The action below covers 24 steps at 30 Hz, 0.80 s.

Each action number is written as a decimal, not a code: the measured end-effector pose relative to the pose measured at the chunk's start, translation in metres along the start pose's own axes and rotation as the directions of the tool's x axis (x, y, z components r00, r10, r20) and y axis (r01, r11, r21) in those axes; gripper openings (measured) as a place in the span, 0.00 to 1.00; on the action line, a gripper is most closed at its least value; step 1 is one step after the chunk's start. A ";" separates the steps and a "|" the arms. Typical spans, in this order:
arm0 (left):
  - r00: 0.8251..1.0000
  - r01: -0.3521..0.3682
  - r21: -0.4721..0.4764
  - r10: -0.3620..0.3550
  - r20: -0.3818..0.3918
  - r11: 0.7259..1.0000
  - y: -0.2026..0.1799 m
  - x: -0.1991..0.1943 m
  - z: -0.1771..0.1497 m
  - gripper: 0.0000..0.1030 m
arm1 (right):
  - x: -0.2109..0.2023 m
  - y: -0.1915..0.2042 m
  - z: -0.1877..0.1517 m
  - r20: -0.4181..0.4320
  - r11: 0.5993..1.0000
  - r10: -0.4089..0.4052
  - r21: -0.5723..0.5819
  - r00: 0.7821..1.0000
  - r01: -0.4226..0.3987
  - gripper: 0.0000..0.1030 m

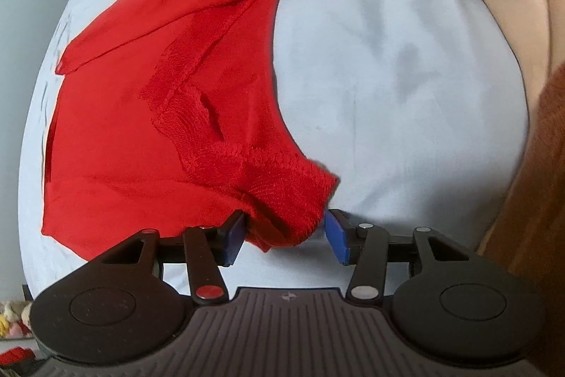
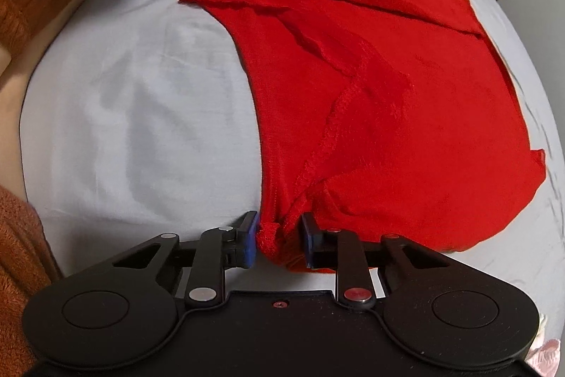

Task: Fold clothes
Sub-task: 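Close the left tool on the sweater hem while the right tool grips beside it, then lift the gripped hem and fold it toward the collar, then open both tools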

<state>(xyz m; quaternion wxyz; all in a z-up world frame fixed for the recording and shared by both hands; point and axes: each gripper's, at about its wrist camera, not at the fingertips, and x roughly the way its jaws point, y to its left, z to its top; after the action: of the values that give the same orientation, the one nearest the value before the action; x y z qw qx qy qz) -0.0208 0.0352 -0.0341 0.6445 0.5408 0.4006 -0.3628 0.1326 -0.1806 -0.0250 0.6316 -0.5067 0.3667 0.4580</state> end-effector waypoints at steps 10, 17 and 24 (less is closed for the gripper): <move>1.000 -0.008 -0.191 0.011 0.015 0.982 0.028 0.011 0.013 0.08 | -0.008 0.003 -0.005 -0.001 1.000 0.006 0.027 1.000 -0.006 0.22; 1.000 0.003 -0.220 -0.002 0.002 0.976 0.031 0.008 0.017 0.08 | -0.008 0.004 0.004 -0.043 0.999 -0.019 0.039 0.999 0.021 0.07; 1.000 0.022 -0.214 -0.024 -0.005 0.977 0.029 -0.008 0.016 0.07 | -0.024 0.001 0.010 -0.059 0.997 0.005 0.074 0.998 0.000 0.07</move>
<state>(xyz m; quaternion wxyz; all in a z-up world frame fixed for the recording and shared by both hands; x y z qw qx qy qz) 0.0043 0.0236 -0.0135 0.6933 0.4648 0.4460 -0.3231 0.1246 -0.1753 -0.0008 0.6383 -0.4958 0.4026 0.4296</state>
